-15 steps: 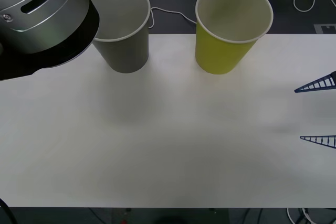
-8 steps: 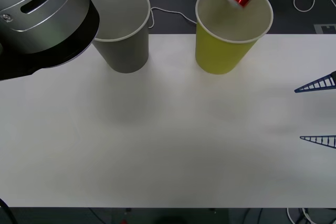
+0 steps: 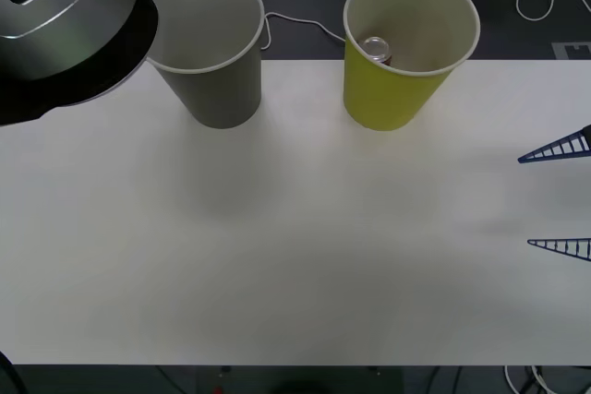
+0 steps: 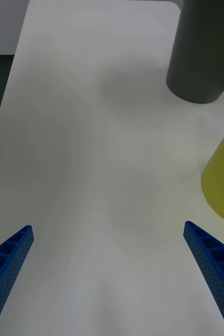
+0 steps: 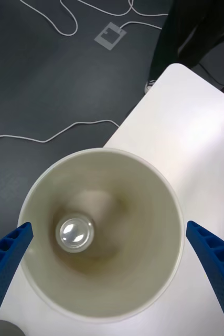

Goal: Put the can into the green bin and the plastic bottle into the gray bin

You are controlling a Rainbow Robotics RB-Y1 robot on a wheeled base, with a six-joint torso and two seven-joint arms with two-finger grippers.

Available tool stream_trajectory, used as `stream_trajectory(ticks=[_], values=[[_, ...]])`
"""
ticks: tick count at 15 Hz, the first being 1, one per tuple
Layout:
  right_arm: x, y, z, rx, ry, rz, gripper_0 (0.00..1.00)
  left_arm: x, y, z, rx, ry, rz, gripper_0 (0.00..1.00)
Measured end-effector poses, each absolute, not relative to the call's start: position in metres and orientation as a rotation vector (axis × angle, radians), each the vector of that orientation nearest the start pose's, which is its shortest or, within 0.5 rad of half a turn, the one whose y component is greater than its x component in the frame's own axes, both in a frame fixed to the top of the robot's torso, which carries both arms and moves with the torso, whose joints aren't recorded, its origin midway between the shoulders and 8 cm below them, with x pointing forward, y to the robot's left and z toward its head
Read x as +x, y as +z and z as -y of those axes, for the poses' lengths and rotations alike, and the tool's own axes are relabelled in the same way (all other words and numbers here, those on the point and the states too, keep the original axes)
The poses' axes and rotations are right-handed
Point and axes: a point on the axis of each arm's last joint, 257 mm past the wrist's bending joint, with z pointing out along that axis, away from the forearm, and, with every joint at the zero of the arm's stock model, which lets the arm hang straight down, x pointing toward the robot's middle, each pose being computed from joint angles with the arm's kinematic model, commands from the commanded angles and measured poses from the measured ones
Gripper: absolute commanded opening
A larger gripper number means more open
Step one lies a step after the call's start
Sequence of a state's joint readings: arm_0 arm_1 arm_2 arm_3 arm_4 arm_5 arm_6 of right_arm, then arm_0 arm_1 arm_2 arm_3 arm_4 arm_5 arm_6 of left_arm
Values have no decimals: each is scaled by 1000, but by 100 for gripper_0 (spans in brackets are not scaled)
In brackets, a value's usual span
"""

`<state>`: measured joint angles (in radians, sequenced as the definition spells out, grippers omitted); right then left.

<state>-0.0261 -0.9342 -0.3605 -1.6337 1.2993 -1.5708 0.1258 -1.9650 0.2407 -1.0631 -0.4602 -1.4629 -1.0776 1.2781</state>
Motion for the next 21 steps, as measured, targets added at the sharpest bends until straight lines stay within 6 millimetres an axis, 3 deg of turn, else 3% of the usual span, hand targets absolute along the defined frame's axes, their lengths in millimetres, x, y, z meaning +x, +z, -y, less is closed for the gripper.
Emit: stream_trajectory(ticks=[3, 9, 14, 21], values=[[360, -149, 317, -1653, 345, -1434, 100, 576, 95, 120, 1171, -323, -2049, 100], [360, -149, 317, -1654, 345, -1434, 100, 573, 107, 37, 1207, -428, -2064, 100], [360, -149, 317, -1654, 345, -1434, 100, 565, 100, -39, 1215, -442, -2065, 100], [360, -149, 317, -1654, 345, -1434, 100, 538, 80, -154, 1317, -392, -2021, 100]])
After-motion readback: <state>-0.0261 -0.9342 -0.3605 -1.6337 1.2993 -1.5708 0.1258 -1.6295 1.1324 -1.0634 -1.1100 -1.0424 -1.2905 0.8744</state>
